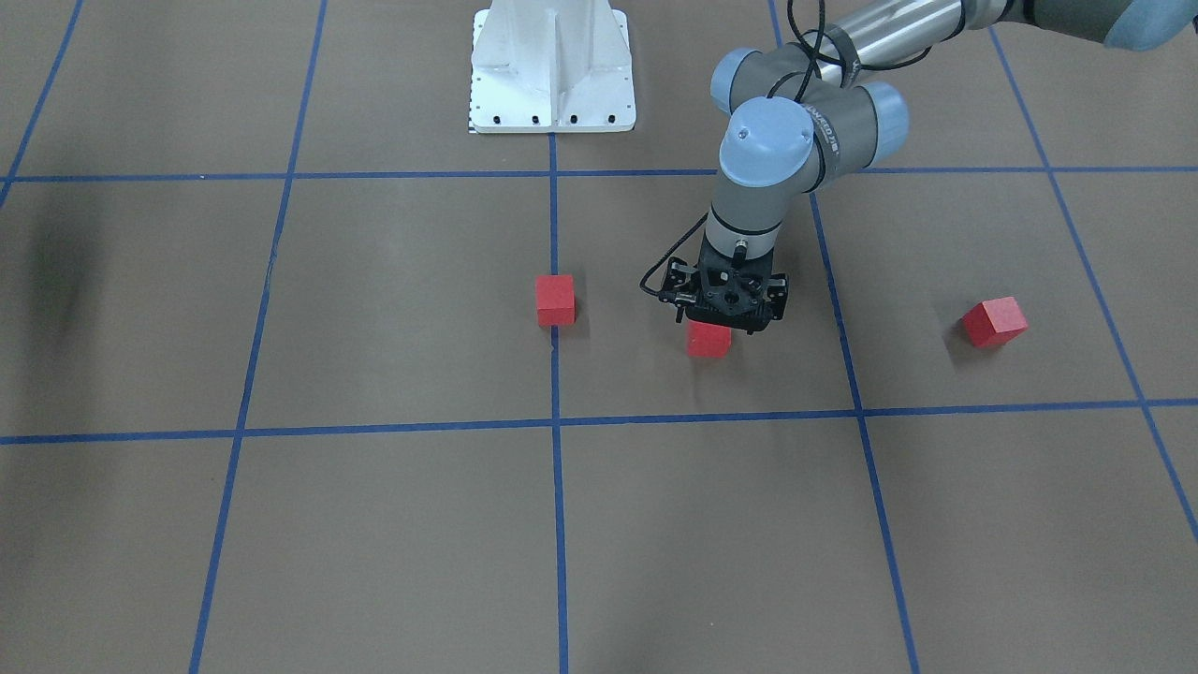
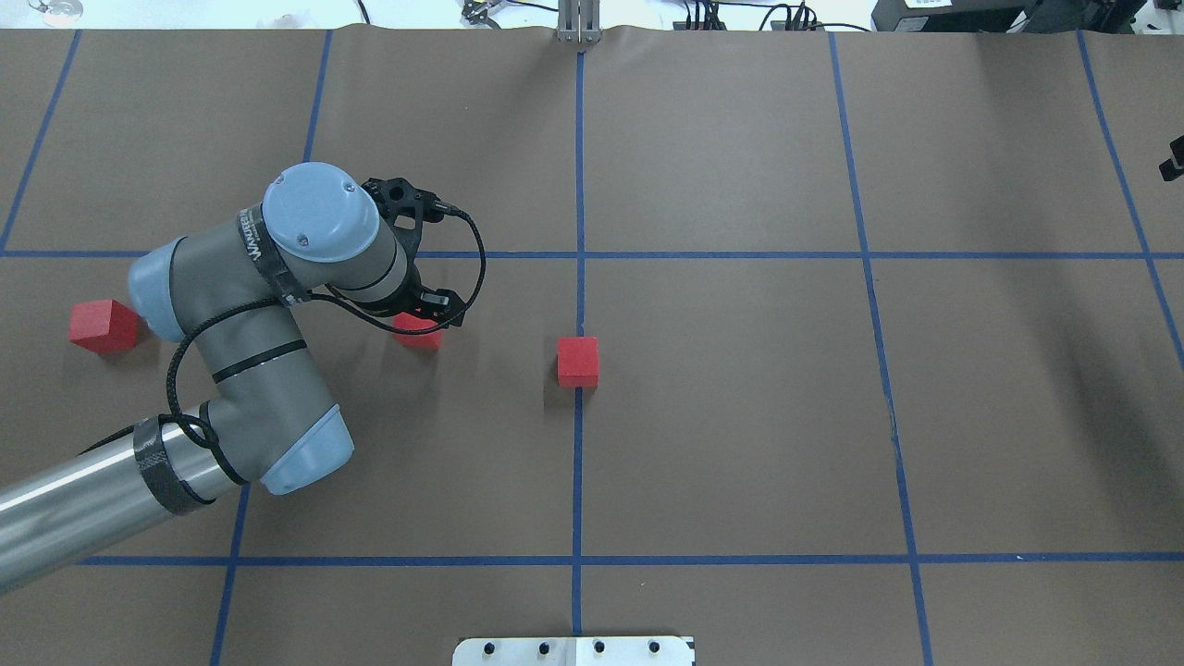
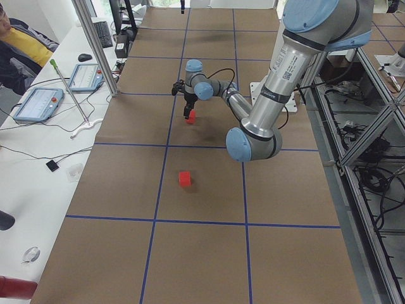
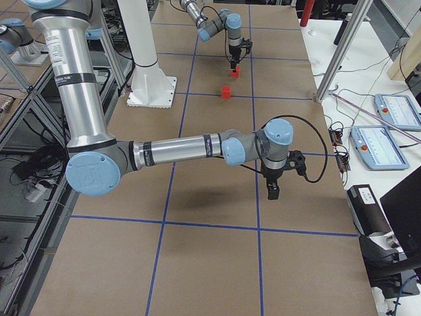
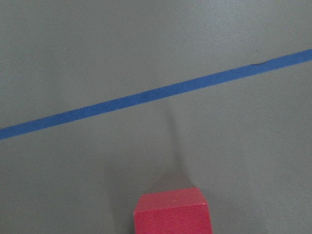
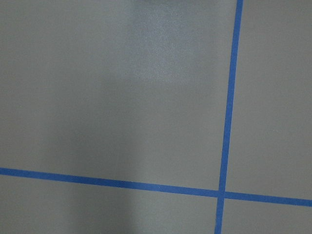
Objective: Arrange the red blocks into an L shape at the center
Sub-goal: 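Grasp the middle red cube with the left gripper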
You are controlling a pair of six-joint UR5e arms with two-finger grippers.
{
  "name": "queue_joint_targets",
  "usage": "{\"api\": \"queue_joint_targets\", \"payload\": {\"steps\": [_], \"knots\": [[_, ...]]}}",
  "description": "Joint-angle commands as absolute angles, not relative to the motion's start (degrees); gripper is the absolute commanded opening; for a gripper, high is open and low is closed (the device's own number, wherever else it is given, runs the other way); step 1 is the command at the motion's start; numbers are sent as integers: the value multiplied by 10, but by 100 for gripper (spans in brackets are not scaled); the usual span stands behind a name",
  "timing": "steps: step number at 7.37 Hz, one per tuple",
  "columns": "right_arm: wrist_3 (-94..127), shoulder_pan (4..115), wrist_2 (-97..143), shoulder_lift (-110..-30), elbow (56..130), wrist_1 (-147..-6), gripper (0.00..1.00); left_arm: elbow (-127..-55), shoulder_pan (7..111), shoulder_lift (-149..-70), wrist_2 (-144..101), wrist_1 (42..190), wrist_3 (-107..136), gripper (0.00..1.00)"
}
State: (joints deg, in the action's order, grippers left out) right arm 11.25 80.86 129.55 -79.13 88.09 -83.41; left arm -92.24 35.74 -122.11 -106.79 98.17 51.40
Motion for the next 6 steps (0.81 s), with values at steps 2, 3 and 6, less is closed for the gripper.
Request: {"api": "queue_joint_targets", "payload": {"steps": [2, 3, 6], "knots": [[112, 809, 1295, -792, 880, -834, 99, -900, 357, -1224, -1068, 1005, 544, 91], [112, 809, 1295, -793, 881, -834, 99, -900, 356, -1223, -1068, 1010, 548, 76], [109, 809, 1295, -793, 880, -834, 99, -907, 354, -1225, -1111, 1006, 545, 0]]}}
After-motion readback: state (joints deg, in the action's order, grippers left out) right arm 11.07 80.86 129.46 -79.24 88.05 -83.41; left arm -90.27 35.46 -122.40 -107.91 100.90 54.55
